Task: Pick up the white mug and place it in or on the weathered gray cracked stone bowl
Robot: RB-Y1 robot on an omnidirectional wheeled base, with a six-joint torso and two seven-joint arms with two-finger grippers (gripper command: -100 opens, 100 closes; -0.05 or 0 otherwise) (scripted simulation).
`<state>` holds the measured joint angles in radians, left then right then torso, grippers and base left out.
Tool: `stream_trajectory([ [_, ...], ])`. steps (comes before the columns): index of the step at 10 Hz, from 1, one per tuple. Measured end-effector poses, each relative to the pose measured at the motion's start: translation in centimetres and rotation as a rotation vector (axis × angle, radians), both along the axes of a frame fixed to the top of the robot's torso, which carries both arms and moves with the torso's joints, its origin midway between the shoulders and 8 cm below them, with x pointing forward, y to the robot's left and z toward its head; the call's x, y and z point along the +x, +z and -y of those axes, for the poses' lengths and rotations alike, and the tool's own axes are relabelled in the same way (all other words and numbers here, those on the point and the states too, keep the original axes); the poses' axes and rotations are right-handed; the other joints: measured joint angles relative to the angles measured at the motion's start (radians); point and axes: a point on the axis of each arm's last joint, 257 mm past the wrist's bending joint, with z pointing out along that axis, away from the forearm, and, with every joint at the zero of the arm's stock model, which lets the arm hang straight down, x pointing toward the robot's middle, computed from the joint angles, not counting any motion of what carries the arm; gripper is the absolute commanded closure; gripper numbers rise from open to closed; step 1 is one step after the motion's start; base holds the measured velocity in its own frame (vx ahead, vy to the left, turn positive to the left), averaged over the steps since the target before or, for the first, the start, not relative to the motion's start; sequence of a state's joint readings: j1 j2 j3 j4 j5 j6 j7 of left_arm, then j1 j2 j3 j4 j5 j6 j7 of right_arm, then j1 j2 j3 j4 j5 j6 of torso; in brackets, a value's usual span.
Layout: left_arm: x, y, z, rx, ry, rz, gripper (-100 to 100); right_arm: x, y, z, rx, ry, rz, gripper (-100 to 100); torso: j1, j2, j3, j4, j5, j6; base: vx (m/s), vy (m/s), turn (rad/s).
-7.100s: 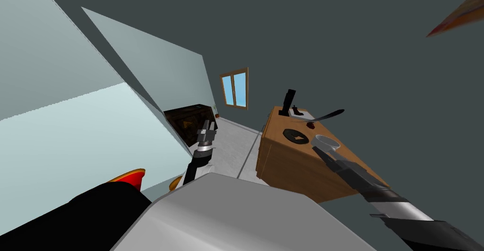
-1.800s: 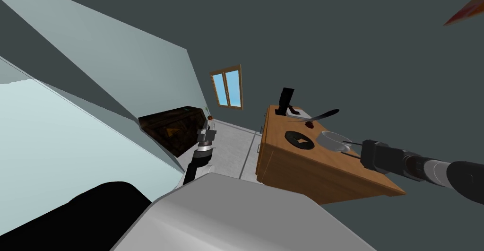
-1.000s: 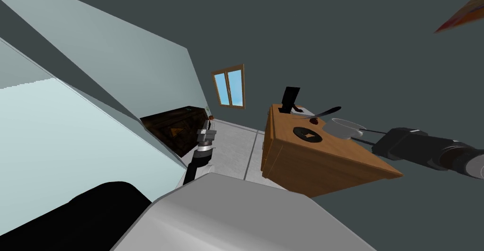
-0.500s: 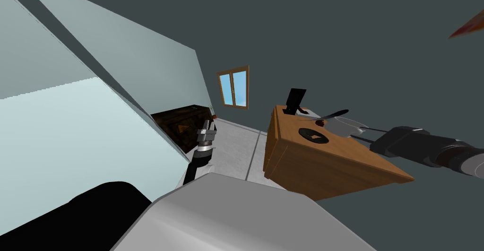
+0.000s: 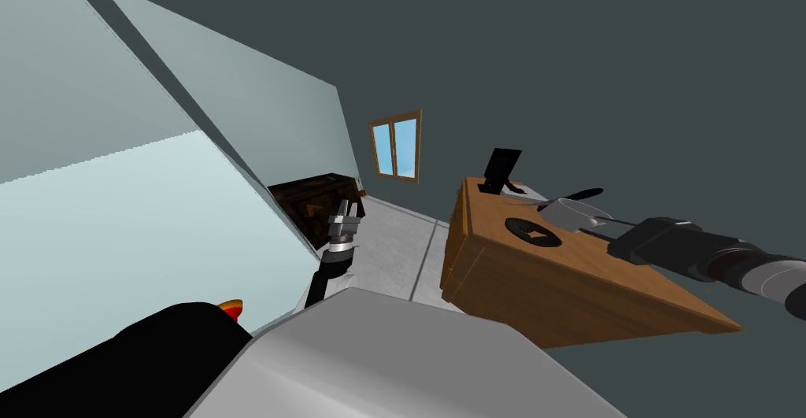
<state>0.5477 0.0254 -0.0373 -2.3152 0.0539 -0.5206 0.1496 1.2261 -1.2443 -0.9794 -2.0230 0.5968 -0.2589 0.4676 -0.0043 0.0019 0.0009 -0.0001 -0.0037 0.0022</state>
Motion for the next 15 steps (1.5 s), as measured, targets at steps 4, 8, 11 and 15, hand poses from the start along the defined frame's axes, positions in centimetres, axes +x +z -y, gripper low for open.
stream_trajectory([
  [4, 0.0, 0.0, 0.0, 0.000, 0.000, 0.000, 0, 0.3, -1.7, 0.2, 0.023, -0.014, -0.010, 100, 0.000, 0.000, 0.000, 0.000, 0.000, 0.000, 0.008, -0.038, 0.119],
  [8, 0.0, 0.0, 0.0, 0.000, 0.000, 0.000, 0, 0.3, -3.5, 0.3, 0.035, -0.020, -0.024, -100, 0.001, 0.000, 0.000, 0.000, 0.001, 0.001, 0.006, -0.033, 0.081],
  [11, 0.0, 0.0, 0.0, 0.000, 0.000, 0.000, 0, 0.3, -3.5, 0.3, 0.035, -0.020, -0.024, -100, 0.003, 0.001, 0.001, 0.001, 0.002, 0.001, 0.000, 0.000, 0.000],
  [15, 0.0, 0.0, 0.0, 0.000, 0.000, 0.000, 0, 0.6, -2.8, 0.0, 0.030, -0.010, -0.024, -100, 0.004, 0.001, 0.001, 0.001, 0.002, 0.002, 0.014, 0.002, -0.077],
])
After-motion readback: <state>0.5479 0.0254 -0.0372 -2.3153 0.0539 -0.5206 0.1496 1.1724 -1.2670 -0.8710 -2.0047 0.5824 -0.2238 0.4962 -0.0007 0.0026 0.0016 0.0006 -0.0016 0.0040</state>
